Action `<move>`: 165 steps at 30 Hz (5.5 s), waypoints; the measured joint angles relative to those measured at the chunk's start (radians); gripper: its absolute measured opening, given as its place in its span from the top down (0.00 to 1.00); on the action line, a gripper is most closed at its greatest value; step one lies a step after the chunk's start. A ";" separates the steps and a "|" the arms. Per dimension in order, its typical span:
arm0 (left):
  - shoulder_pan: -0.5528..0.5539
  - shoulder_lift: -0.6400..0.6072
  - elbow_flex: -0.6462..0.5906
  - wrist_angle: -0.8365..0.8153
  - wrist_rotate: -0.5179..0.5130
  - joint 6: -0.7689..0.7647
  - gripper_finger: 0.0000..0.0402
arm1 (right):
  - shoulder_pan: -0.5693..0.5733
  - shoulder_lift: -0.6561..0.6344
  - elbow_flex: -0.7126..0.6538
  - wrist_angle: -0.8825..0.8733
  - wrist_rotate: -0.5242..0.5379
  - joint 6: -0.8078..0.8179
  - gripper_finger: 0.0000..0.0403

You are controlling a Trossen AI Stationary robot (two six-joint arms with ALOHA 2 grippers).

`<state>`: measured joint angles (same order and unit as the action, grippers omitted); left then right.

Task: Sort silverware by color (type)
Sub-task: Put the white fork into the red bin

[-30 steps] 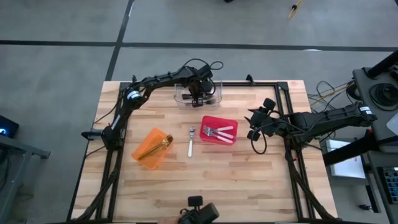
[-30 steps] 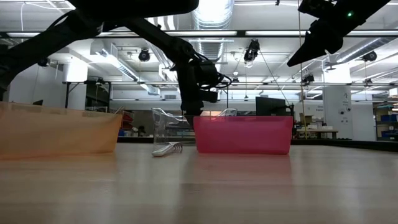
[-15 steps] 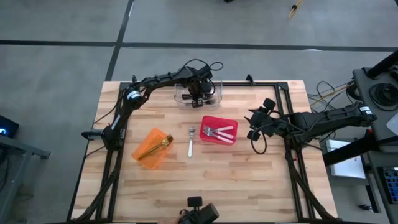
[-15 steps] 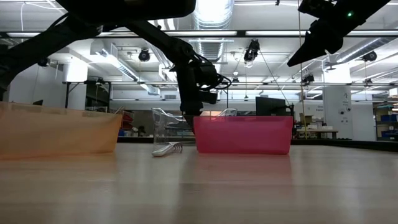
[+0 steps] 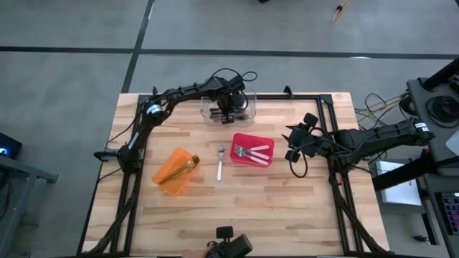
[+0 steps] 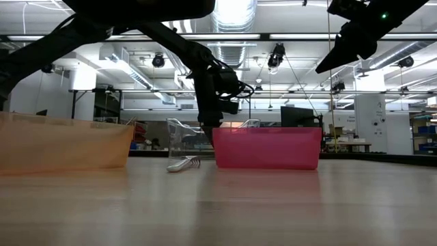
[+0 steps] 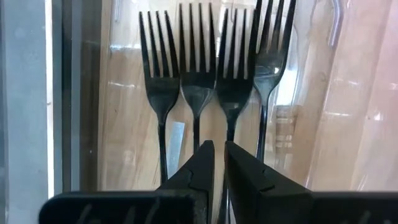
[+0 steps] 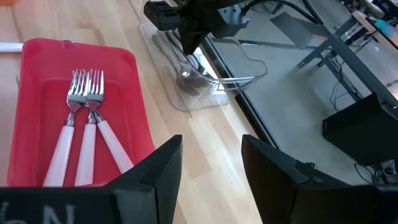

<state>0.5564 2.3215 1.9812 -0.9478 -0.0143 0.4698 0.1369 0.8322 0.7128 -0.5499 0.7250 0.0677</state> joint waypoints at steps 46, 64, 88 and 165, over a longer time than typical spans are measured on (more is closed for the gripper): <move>-0.586 -0.343 -0.252 -0.202 -0.087 -0.819 0.95 | 0.000 0.000 0.000 0.009 0.000 0.011 0.61; -0.622 -0.355 -0.368 -0.033 -0.092 -1.176 0.95 | 0.000 0.000 0.000 0.067 0.001 -0.015 0.61; -0.654 -0.340 -0.415 -0.021 -0.162 -1.334 0.56 | 0.000 0.000 0.000 0.069 0.001 -0.049 0.61; -0.679 -0.353 -0.602 0.151 -0.243 -1.290 0.73 | 0.000 0.000 0.000 0.145 0.002 -0.141 0.61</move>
<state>-0.1229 1.9688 1.3788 -0.7969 -0.2573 -0.8207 0.1368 0.8321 0.7124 -0.4049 0.7265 -0.0728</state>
